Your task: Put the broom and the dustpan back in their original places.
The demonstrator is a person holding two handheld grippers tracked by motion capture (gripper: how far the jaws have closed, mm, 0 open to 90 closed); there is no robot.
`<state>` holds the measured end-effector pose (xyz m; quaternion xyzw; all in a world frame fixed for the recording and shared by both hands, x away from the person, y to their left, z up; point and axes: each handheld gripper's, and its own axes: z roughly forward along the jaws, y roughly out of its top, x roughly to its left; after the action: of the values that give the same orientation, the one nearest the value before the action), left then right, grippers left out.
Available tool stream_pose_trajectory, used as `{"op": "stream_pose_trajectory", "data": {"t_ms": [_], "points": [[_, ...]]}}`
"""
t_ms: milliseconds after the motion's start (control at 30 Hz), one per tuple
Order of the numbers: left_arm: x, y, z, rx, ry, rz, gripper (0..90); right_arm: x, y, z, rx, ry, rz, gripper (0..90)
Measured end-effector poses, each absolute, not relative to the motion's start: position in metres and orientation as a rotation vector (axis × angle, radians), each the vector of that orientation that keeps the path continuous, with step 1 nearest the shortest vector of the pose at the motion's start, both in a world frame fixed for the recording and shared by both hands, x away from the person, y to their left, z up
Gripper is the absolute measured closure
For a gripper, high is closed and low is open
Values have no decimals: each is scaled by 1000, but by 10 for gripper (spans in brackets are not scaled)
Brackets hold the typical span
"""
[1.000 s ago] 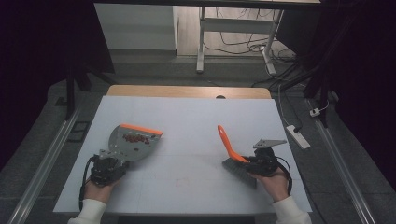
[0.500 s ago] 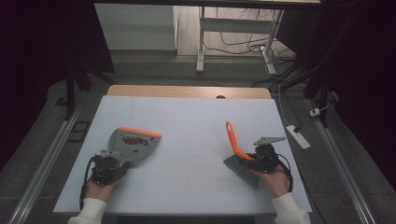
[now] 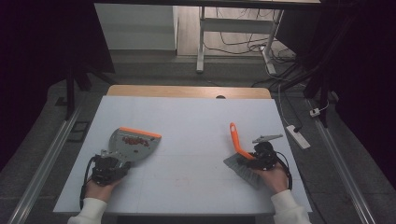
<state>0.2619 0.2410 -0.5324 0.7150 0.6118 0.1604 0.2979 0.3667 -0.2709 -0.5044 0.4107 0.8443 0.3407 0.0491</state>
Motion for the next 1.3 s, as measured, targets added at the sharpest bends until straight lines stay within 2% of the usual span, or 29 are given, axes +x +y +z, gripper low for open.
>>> {"op": "stream_pose_trajectory", "data": {"t_ms": [133, 267, 367, 633, 700, 800, 1067, 1300], "points": [[261, 244, -531, 1893, 1626, 435, 471, 367, -271, -505, 1254, 2569, 1024, 479], [260, 245, -531, 1914, 1646, 428, 343, 369, -271, -507, 1272, 2560, 992, 439], [257, 245, -527, 1914, 1642, 459, 300, 370, -272, -508, 1286, 2559, 980, 415], [254, 250, -523, 1883, 1638, 486, 290, 370, -271, -509, 1291, 2540, 955, 381], [252, 250, -520, 1878, 1633, 503, 290, 369, -270, -508, 1274, 2520, 920, 349], [250, 250, -517, 1885, 1608, 514, 290, 368, -270, -507, 1267, 2508, 934, 357], [242, 245, -501, 1930, 1447, 542, 315, 357, -274, -498, 1191, 2458, 991, 380], [245, 232, -499, 2002, 1297, 477, 320, 345, -271, -491, 1071, 2478, 1067, 398]]}}
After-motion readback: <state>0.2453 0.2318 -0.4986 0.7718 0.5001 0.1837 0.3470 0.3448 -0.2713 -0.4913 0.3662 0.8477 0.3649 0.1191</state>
